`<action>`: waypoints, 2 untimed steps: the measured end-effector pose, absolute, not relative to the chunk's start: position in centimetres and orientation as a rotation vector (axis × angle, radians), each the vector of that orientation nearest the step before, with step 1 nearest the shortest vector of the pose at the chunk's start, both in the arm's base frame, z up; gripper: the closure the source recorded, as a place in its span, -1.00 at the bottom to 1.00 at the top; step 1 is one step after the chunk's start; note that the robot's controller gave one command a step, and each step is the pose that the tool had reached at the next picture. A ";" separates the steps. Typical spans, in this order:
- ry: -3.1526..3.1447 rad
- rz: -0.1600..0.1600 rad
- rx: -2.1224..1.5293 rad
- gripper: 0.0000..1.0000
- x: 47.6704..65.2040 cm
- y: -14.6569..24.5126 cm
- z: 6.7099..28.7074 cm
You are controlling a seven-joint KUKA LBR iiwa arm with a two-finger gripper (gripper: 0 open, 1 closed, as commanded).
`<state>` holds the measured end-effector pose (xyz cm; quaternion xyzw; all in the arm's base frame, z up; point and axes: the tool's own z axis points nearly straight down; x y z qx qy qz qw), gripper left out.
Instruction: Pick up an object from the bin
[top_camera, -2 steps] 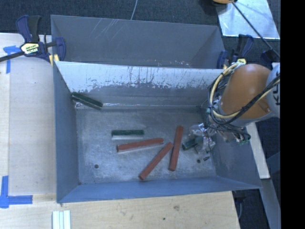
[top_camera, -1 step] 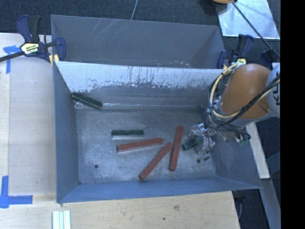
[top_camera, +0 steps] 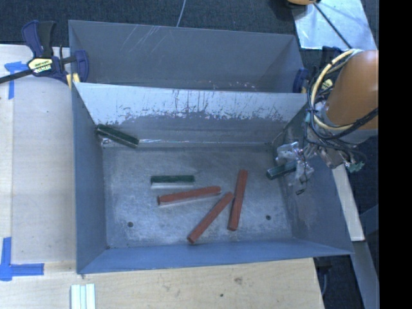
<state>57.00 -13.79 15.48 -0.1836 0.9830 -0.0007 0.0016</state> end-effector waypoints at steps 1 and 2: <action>3.085 -0.002 -0.576 1.00 57.0 -13.8 15.5; 3.086 -0.001 -0.569 1.00 57.3 -11.7 24.2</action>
Offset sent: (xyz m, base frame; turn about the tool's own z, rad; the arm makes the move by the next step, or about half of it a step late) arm 0.0018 0.0209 0.0867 0.0035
